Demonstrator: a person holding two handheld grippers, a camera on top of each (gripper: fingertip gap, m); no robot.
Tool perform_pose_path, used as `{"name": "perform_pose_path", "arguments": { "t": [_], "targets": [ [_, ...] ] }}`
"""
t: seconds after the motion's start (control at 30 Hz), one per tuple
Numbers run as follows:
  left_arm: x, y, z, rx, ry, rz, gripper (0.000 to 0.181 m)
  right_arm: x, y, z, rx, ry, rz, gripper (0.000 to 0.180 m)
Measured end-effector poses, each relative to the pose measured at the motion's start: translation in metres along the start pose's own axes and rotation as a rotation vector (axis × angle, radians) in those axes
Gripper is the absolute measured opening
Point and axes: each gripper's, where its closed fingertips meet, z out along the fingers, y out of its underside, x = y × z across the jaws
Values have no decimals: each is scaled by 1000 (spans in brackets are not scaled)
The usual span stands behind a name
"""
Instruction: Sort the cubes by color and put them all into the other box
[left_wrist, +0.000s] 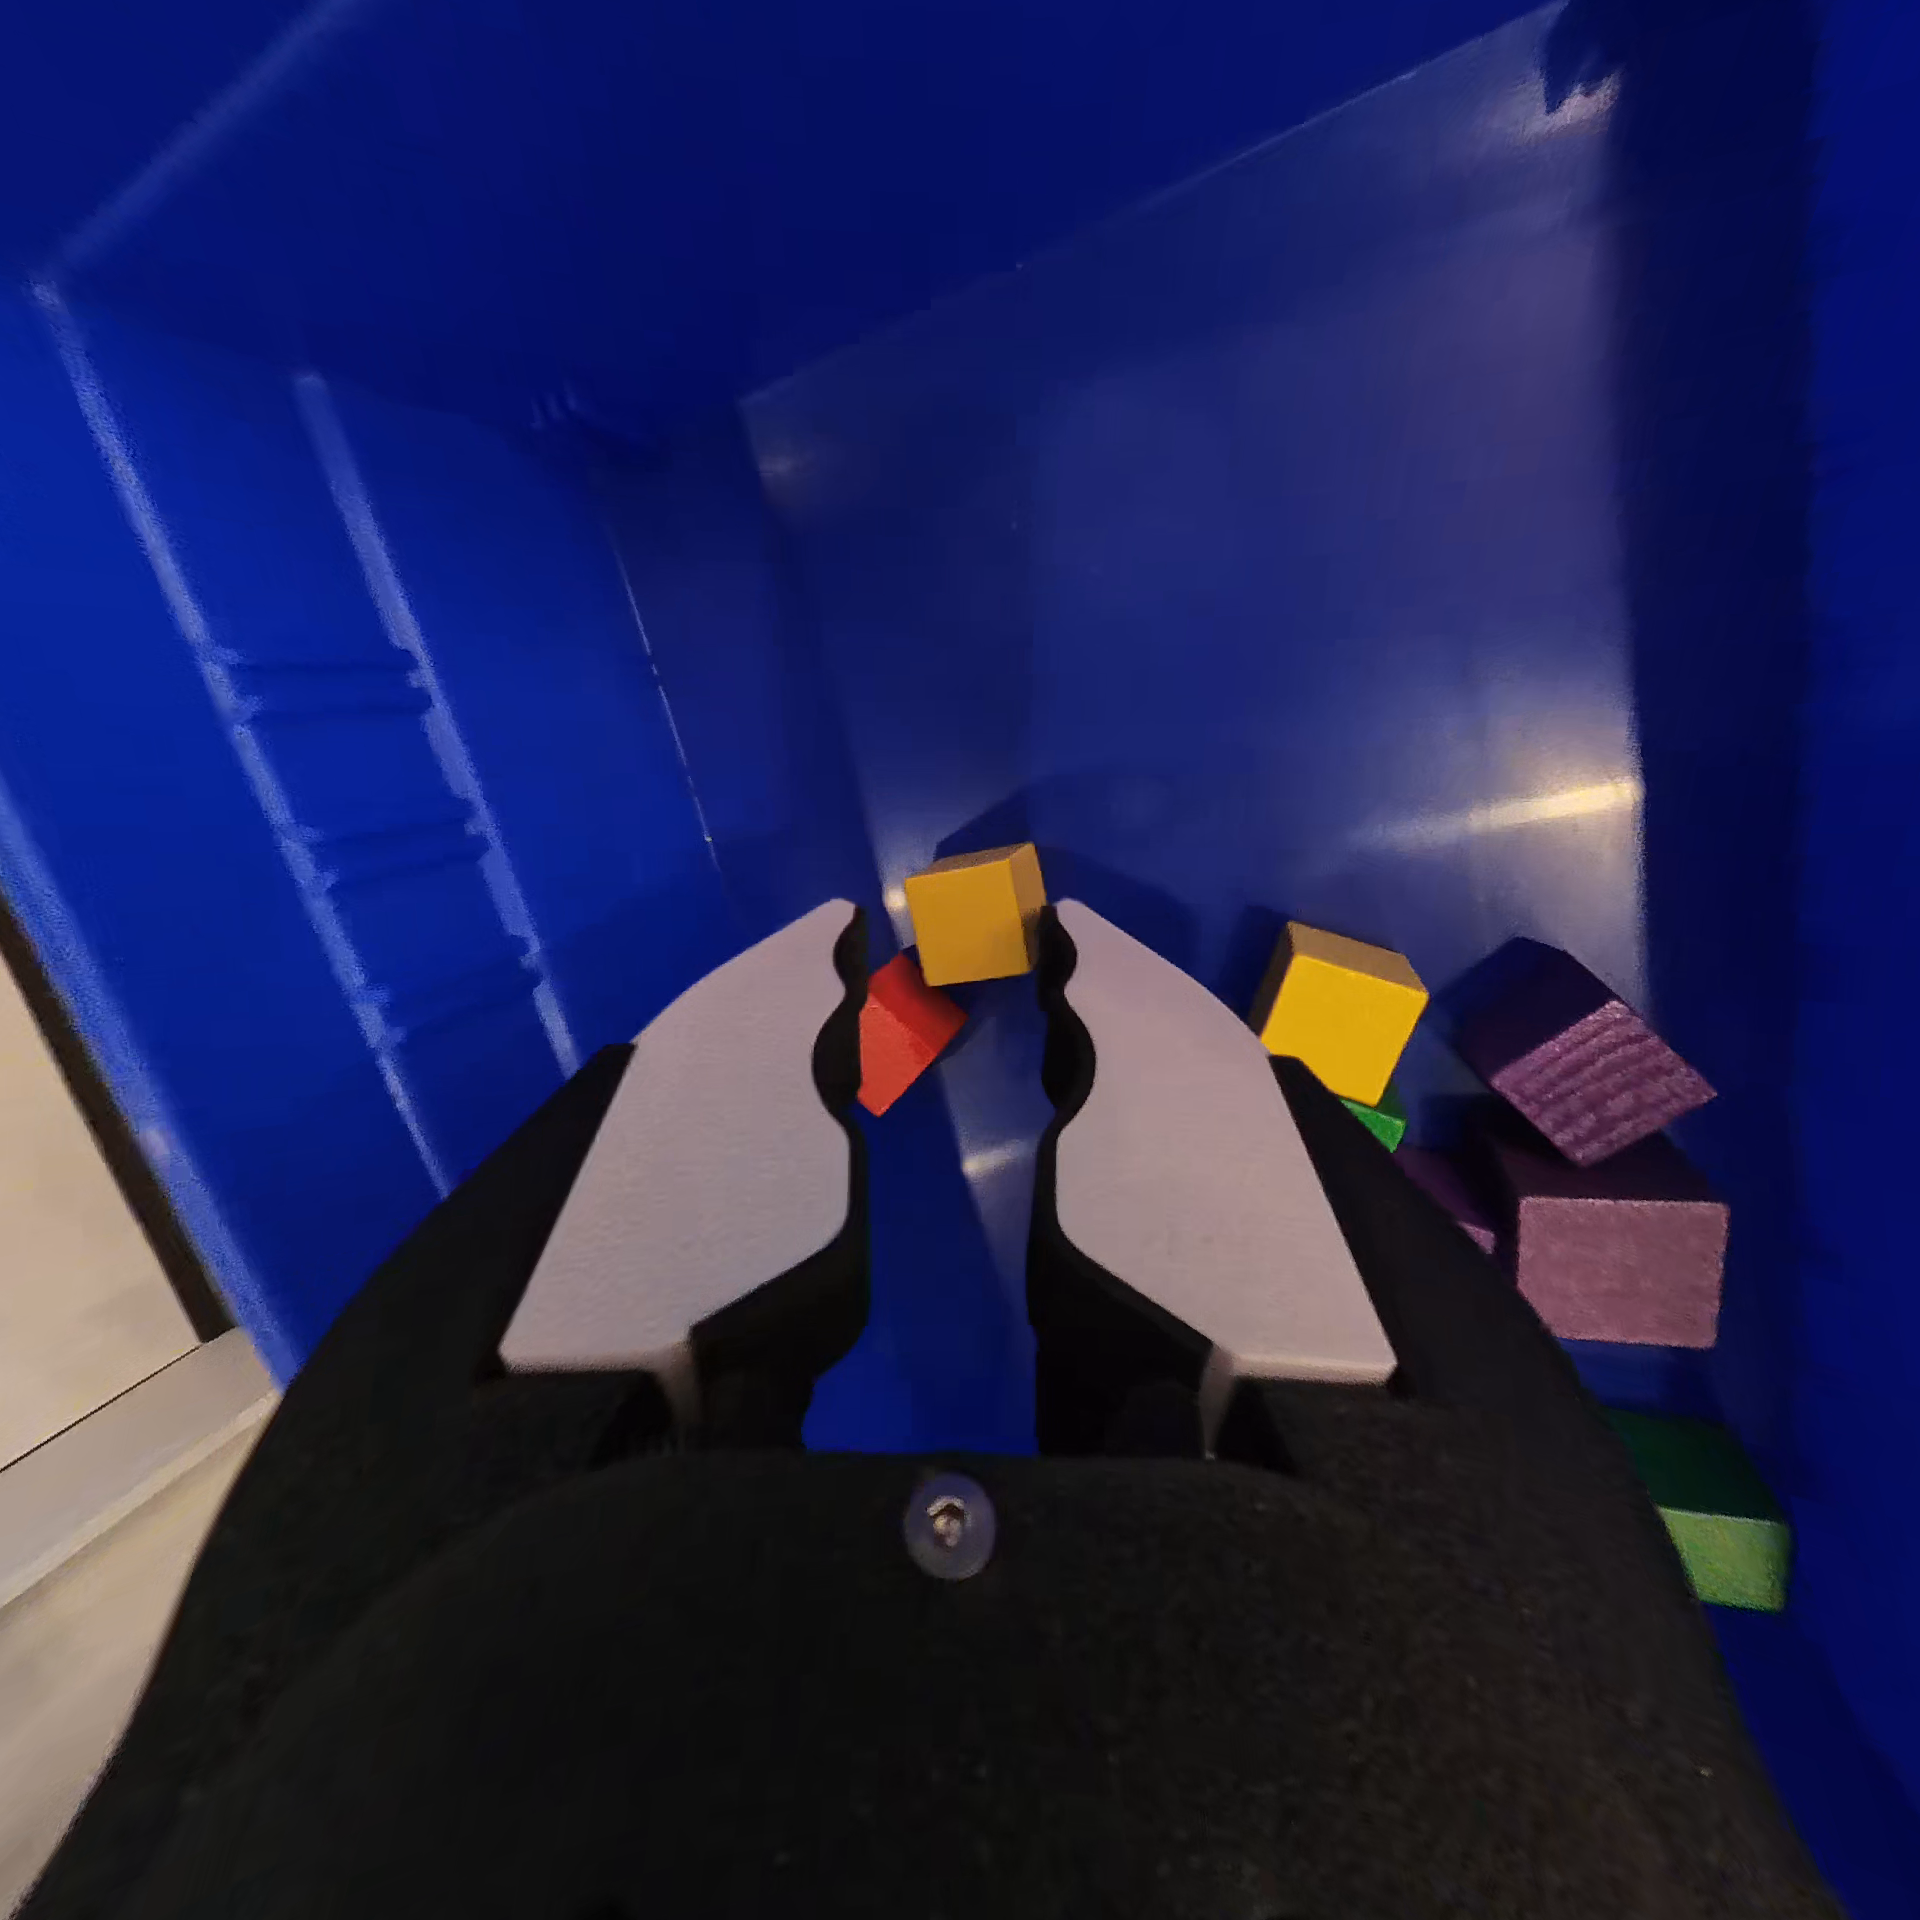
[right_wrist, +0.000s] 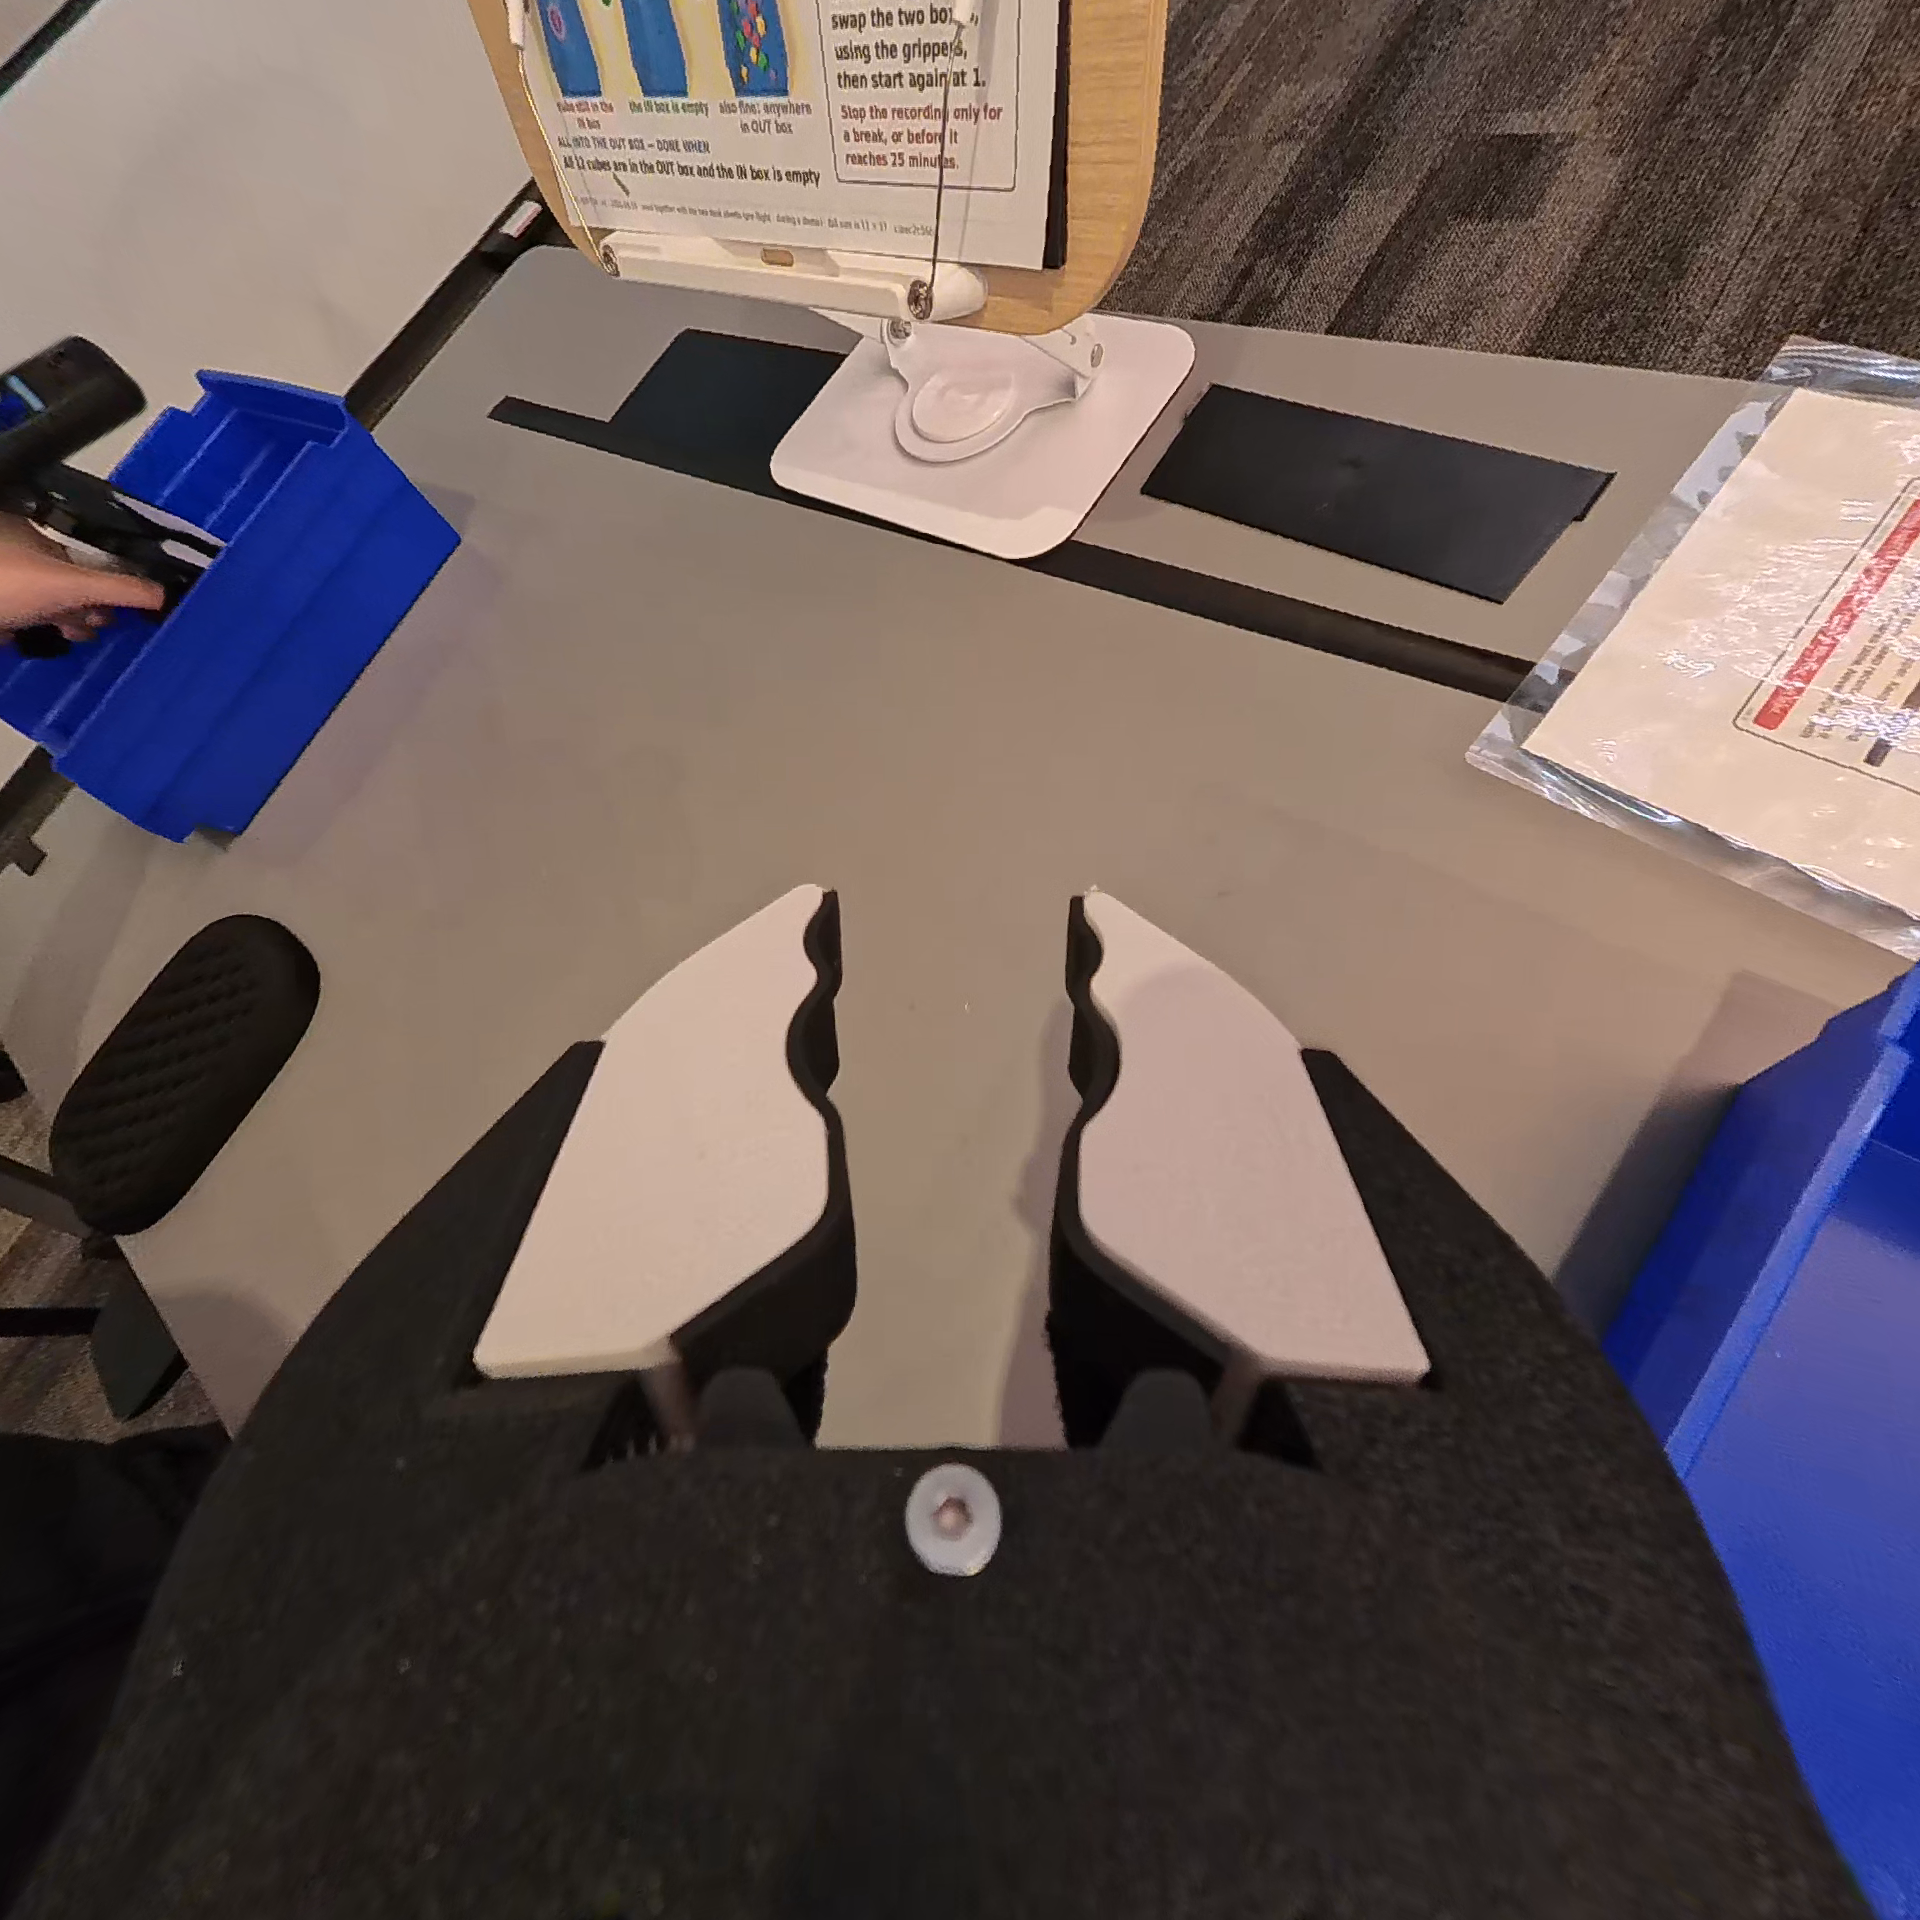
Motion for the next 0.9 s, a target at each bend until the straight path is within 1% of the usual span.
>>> {"name": "perform_pose_path", "arguments": {
  "t": [0.07, 0.13, 0.23, 0.33, 0.37, 0.43, 0.47, 0.53, 0.6, 0.63, 0.7, 0.73, 0.8, 0.87, 0.9],
  "targets": [
    [3, 1, 5, -12, 4, 8, 27, 1, 1, 1, -14, 3, -6, 41],
    [4, -4, 5, 17, -4, 15, 24, 2, 3, 2, -27, 6, -15, 41],
    [7, -17, -10, 90, 17, 24, 21, 2, 3, 3, -31, 14, -25, 41],
    [7, -45, -56, 268, -8, 43, 22, -2, 2, 5, -32, 5, -56, 41],
    [13, -58, -79, 356, -2, 57, 21, -6, 0, 7, -30, -5, -78, 41],
    [43, -84, -132, 541, 73, 91, 21, -20, -7, 12, -16, -38, -149, 41],
    [66, -94, -160, 629, 132, 116, 21, -32, -12, 16, 0, -79, -200, 41],
    [122, -111, -221, 835, 239, 223, 21, -75, -21, 22, 45, -262, -279, 41],
    [182, -116, -276, 1040, 289, 382, 21, -123, -29, 24, 71, -497, -253, 40],
    [211, -115, -297, 1119, 300, 452, 21, -145, -34, 26, 84, -603, -219, 40],
    [264, -111, -329, 1229, 343, 555, 21, -183, -42, 31, 92, -780, -155, 38],
    [289, -108, -342, 1276, 373, 600, 21, -197, -43, 35, 84, -837, -140, 38],
    [330, -105, -362, 1367, 403, 687, 21, -220, -48, 43, 104, -916, -115, 46],
    [356, -108, -377, 1428, 391, 737, 21, -236, -58, 40, 151, -1034, -38, 43],
    [367, -109, -384, 1463, 396, 760, 21, -240, -60, 38, 151, -1083, 6, 35]
  ]
}}
